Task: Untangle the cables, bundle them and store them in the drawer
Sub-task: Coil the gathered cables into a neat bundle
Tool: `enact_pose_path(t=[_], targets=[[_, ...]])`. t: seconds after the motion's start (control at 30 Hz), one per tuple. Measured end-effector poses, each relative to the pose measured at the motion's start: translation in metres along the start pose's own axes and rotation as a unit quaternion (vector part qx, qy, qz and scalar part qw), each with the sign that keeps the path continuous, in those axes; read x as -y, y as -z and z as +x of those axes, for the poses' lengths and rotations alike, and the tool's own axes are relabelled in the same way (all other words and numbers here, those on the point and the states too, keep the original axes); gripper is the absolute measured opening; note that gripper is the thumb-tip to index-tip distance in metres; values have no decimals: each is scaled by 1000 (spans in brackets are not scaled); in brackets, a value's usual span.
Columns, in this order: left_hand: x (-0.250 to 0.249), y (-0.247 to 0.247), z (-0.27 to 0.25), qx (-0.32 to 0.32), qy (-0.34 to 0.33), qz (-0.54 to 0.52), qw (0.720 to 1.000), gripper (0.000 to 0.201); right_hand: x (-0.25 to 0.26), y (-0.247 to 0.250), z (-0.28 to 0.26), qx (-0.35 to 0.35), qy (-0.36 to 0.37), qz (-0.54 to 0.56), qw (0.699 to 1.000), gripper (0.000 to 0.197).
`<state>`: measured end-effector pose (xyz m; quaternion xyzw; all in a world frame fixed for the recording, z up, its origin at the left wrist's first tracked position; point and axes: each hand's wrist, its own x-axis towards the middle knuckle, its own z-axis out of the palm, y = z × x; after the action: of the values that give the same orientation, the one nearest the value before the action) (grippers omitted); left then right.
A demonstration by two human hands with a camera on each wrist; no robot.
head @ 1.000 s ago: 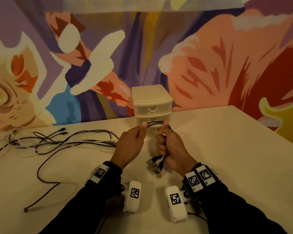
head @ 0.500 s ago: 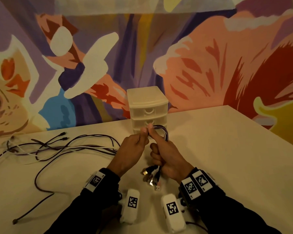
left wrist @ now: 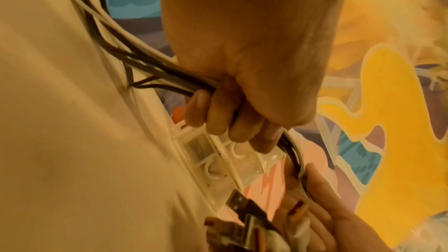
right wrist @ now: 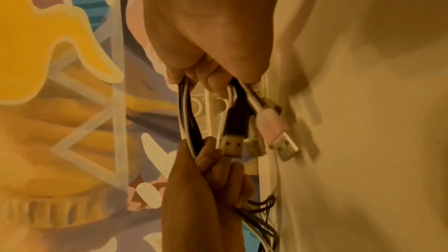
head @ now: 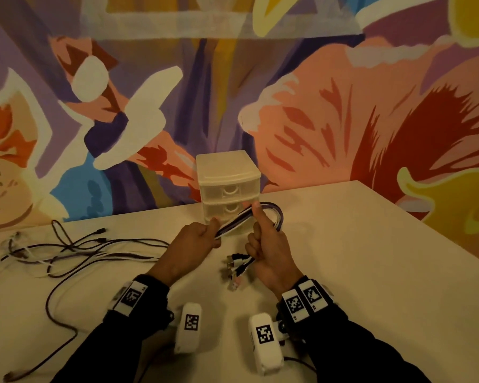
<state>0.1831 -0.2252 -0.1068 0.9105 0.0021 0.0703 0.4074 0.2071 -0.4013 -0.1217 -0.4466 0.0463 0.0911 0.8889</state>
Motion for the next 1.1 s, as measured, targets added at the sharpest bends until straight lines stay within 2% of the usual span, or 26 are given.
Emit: enact_pose_path(t=[0.1,0.2,0.27,0.33,0.37,0.47,0.53,0.6,0.7,0.77,0.8,0.87,0.93,1.03,1.1], targets=[[-4,-2,2,-45,-11,-24,999,69,-7,0,-2,64,-39,-16,997,44],[-9,-1,-1,-52,-16,-47,997,76,-12,-3,-7,124,-87,-36,988,58],[-13,-2,-4,-32,-32,-6,999,65,-13,-5,-9,139,-94,-48,985,57],[-16,-6,-7,10,-37,63,997,49,-15,-5,-8,130,-87,-65,986,46],[-17,-9,-8,23,-35,85,995,48,-15,-4,-8,119,-79,-69,987,42],[-17,-15,-10,21,-27,40,999,72,-15,-2,-5,66,-44,-67,995,38],[-16,-15,-14,48,-22,-3,999,75,-13,-3,-6,45,-19,-64,997,32],[-13,-8,-12,61,-4,-23,998,65,-11,-5,-8,38,-8,-65,997,35],[-20,10,2,0,-25,-31,999,36,-10,-7,-8,26,1,-87,996,41],[-38,24,16,32,-53,-20,998,20,-10,-11,-10,27,13,-116,993,32],[-49,29,23,63,-72,14,995,29,-10,-13,-13,30,18,-130,991,30],[-73,37,39,118,-126,131,976,55,-12,-13,-14,35,34,-154,987,49],[-100,38,49,159,-176,265,935,60,-11,-13,-16,49,42,-166,984,55],[-133,26,55,159,-215,418,868,42,-12,-13,-19,75,61,-176,980,53],[-146,16,54,118,-247,457,846,24,-11,-12,-23,83,60,-185,977,56]])
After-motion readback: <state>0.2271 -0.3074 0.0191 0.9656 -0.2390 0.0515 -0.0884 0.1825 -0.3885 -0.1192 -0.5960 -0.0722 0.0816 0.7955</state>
